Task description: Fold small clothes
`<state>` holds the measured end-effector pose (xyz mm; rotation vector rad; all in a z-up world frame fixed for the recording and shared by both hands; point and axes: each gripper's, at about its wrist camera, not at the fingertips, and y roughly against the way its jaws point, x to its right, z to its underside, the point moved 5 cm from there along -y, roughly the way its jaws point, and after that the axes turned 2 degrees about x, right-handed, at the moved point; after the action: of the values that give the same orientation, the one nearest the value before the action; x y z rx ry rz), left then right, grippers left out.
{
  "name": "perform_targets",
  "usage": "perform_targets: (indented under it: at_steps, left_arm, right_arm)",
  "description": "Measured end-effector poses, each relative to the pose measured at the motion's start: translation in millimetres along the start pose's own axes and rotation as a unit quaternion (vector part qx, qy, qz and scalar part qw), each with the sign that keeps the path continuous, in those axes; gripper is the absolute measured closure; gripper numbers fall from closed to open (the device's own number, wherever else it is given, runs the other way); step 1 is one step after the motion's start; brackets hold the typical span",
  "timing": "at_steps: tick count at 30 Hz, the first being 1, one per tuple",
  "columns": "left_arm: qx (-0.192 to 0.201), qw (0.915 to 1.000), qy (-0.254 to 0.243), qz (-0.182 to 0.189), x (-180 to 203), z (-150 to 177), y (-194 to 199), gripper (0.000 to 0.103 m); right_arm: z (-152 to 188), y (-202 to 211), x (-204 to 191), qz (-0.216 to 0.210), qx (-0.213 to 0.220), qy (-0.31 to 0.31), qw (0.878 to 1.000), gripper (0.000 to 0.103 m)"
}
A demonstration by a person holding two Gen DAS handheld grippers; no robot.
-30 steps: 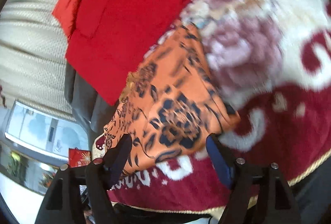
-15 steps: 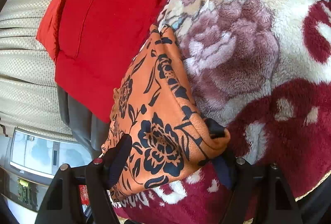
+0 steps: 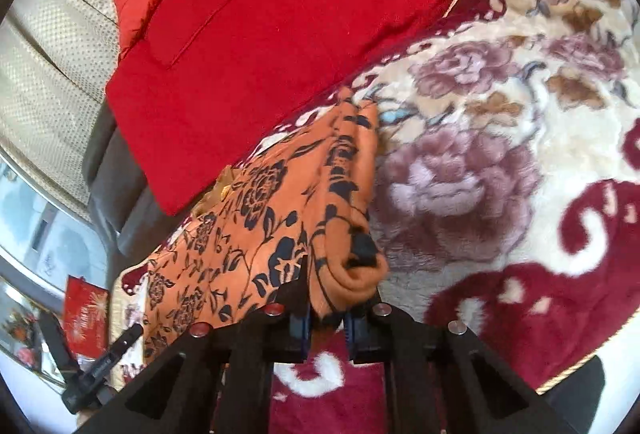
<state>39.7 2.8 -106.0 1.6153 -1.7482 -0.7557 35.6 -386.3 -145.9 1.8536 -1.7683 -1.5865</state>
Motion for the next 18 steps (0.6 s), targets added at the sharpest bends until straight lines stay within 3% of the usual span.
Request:
perform_targets:
  at_steps: [1, 2, 4, 5, 6, 7, 13, 18]
  left_arm:
    - [-0.006, 1.0000, -0.002, 0.004, 6, 0, -6, 0.043]
    - [-0.012, 0.9999, -0.004, 0.007, 11, 0, -11, 0.043]
    - [-0.022, 0.9996, -0.008, 0.018, 22, 0, -17, 0.043]
    - [-0.021, 0.9995, -0.010, 0.022, 27, -1, -17, 0.043]
    - [-0.019, 0.9994, -0.012, 0.026, 33, -2, -19, 0.043]
    - [-0.020, 0.9992, -0.015, 0.030, 39, -4, -22, 0.043]
    - [-0.040, 0.9966, -0.041, 0.059, 79, -3, -48, 0.043]
    - [-0.047, 0.9962, -0.062, 0.040, 93, 7, -68, 0.039]
  right_arm:
    - [8, -16, 13, 0.011, -0.033, -0.010, 0.999, 0.080]
    - [16, -31, 26, -0.009, -0.062, -0.038, 0.997, 0.073]
    - [14, -19, 36, -0.064, -0.041, -0.079, 0.994, 0.066]
    - [10, -12, 34, -0.067, -0.038, -0.069, 0.995, 0.053]
    - [6, -1, 32, -0.068, -0.026, -0.056, 0.996, 0.030]
    - [0, 9, 33, -0.067, -0.014, -0.049, 0.996, 0.023]
    - [-45, 18, 38, -0.080, -0.001, -0.035, 0.996, 0.023]
    - [-97, -48, 23, -0.092, -0.056, -0.009, 0.994, 0.023]
